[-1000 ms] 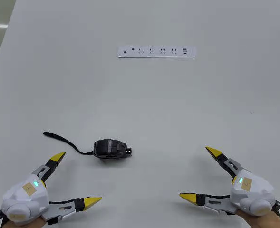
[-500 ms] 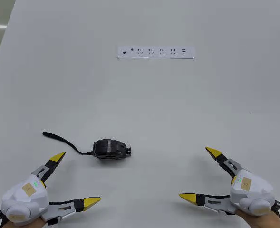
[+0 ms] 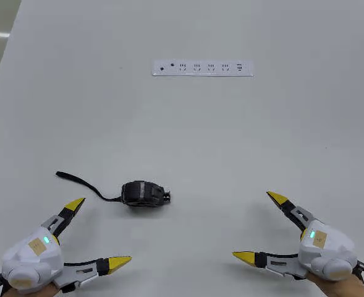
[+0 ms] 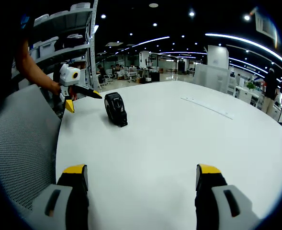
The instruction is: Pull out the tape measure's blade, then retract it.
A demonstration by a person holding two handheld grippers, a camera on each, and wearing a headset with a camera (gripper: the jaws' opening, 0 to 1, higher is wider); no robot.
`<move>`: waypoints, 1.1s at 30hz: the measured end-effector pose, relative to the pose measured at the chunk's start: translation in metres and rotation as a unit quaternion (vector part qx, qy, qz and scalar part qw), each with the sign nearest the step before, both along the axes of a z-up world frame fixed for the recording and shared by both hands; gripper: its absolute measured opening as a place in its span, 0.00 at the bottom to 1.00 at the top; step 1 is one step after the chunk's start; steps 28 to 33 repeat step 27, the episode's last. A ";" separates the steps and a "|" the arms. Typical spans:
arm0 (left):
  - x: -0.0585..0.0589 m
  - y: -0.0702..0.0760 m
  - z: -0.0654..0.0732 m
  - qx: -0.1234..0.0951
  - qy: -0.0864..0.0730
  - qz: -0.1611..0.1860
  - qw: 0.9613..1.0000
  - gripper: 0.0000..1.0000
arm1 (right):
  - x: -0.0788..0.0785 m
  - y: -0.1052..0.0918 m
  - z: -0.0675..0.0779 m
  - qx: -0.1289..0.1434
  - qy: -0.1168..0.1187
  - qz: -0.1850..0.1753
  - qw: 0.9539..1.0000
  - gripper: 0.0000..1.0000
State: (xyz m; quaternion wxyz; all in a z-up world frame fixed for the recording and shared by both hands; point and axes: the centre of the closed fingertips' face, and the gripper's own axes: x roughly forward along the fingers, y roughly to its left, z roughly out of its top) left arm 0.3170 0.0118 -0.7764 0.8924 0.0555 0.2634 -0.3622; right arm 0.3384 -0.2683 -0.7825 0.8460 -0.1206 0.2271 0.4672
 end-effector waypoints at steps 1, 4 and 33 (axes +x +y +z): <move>0.000 0.000 0.000 0.000 0.000 0.000 1.000 1.00 | 0.000 -0.001 0.000 0.000 0.001 -0.001 1.000 0.95; 0.000 0.000 0.001 0.000 -0.001 0.000 1.000 1.00 | -0.001 -0.001 0.001 0.000 0.001 -0.001 1.000 0.95; 0.001 0.001 -0.002 0.000 -0.001 -0.003 1.000 1.00 | -0.003 -0.001 0.000 -0.004 0.005 -0.001 1.000 0.94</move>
